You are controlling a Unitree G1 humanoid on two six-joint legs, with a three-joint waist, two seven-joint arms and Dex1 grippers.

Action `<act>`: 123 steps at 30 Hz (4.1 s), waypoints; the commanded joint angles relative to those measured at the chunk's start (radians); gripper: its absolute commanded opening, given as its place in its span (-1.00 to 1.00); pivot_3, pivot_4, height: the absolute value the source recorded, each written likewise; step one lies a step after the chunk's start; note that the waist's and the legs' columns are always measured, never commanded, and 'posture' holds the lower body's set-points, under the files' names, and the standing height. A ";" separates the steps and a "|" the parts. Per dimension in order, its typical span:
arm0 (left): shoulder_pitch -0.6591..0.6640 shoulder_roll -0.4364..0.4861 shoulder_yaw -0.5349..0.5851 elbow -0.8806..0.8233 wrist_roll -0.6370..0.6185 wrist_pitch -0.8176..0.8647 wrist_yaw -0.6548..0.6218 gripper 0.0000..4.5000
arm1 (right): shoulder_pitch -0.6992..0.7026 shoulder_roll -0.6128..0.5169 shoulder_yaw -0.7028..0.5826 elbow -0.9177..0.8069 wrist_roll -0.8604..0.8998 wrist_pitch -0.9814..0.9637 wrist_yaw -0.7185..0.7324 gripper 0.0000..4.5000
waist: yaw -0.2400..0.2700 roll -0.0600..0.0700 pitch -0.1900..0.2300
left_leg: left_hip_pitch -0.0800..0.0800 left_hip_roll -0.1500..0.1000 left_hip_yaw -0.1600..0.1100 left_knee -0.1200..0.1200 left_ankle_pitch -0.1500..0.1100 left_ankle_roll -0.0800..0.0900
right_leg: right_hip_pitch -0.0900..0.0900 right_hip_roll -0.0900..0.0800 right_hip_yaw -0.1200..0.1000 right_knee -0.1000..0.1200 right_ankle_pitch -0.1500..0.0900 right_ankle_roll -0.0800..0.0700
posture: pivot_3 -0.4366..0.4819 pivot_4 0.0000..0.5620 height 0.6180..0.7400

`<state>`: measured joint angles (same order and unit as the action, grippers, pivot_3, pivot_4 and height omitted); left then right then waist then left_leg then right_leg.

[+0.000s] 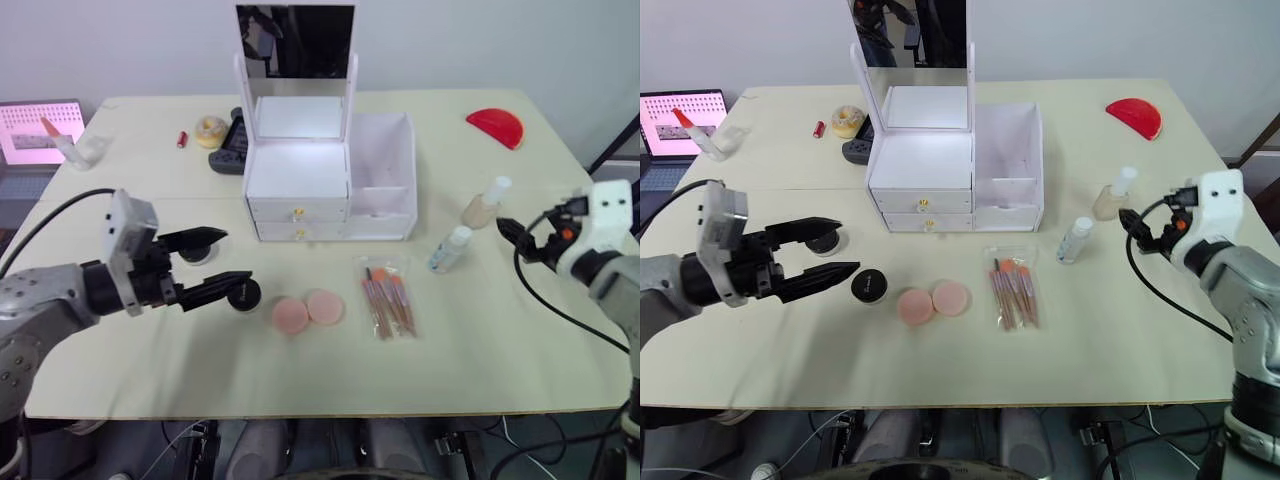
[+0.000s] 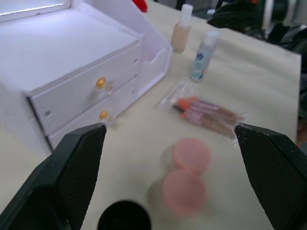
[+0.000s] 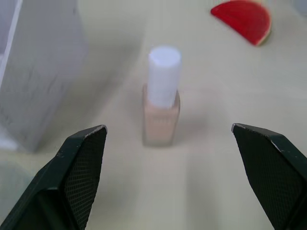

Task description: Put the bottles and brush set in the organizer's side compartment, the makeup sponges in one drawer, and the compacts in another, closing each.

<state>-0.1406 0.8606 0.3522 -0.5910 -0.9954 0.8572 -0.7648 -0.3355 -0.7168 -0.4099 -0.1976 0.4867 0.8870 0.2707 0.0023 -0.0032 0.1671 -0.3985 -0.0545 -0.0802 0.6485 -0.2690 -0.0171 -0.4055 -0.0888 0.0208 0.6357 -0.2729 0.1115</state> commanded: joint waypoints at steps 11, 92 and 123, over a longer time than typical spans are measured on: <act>-0.057 -0.037 -0.081 -0.087 -0.061 0.019 0.126 0.99 | -0.248 0.061 0.132 0.380 -0.174 -0.210 -0.011 0.97 | -0.017 0.000 0.000 | 0.003 0.000 0.001 0.000 0.000 0.000 | 0.000 0.001 0.001 0.005 0.001 0.002 | -0.05 -0.47 1.00; 0.027 -0.018 -0.033 -0.133 -0.124 0.008 0.227 1.00 | -0.441 0.339 0.373 0.090 -0.182 0.117 -0.049 -0.65 | -0.019 0.001 0.006 | 0.004 0.000 0.001 -0.002 0.002 -0.002 | -0.003 0.001 0.004 0.011 0.001 0.001 | -0.05 -0.47 1.00; 0.294 0.119 0.236 0.171 0.146 -0.162 -0.105 1.00 | -0.074 -0.193 -0.018 -0.156 0.167 0.060 0.661 0.99 | -0.015 0.001 0.007 | 0.003 0.000 0.001 -0.004 -0.001 0.002 | 0.002 0.000 0.000 -0.003 -0.001 -0.002 | -0.05 -0.47 1.00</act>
<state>0.1428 0.9707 0.5270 -0.4556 -0.8823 0.7372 -0.8283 -0.4338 -0.8894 -0.3653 -0.3392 0.6296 1.0154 0.8463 -0.0131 -0.0020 0.1744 -0.3957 -0.0537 -0.0788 0.6446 -0.2701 -0.0146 -0.4032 -0.0884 0.0212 0.6320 -0.2743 0.1092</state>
